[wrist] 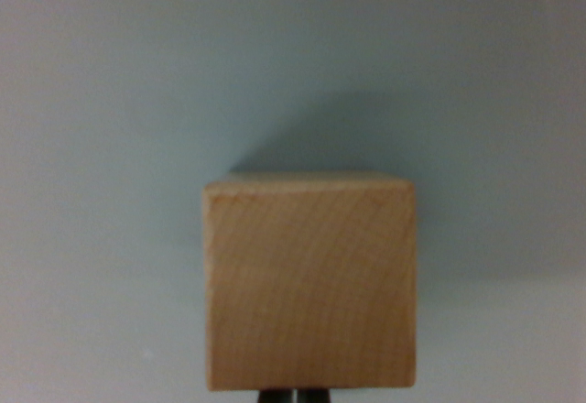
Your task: Push wooden cube
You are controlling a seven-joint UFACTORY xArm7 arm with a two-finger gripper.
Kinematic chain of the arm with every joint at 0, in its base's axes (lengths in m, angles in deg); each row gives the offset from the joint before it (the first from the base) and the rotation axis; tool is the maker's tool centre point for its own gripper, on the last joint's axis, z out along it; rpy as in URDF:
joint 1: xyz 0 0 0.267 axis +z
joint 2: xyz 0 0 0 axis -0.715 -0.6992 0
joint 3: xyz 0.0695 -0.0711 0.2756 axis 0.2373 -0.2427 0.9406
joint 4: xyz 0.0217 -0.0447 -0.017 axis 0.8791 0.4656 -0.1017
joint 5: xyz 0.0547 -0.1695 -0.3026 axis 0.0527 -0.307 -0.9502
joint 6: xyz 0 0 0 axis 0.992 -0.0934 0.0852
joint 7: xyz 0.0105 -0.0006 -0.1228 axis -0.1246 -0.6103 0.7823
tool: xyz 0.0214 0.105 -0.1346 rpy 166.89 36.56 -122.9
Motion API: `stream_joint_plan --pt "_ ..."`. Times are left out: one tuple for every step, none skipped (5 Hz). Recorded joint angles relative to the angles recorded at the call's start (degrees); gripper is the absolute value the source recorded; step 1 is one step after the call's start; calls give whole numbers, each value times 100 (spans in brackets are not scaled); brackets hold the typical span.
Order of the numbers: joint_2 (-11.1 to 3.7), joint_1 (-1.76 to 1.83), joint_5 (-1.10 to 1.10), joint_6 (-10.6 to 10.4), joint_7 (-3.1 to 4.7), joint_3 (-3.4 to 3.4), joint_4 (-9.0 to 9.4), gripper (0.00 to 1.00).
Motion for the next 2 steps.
stream_joint_plan --pt "0 0 0 0 0 0 0 100" --pt "-25 1 3 13 -2 3 -39 100"
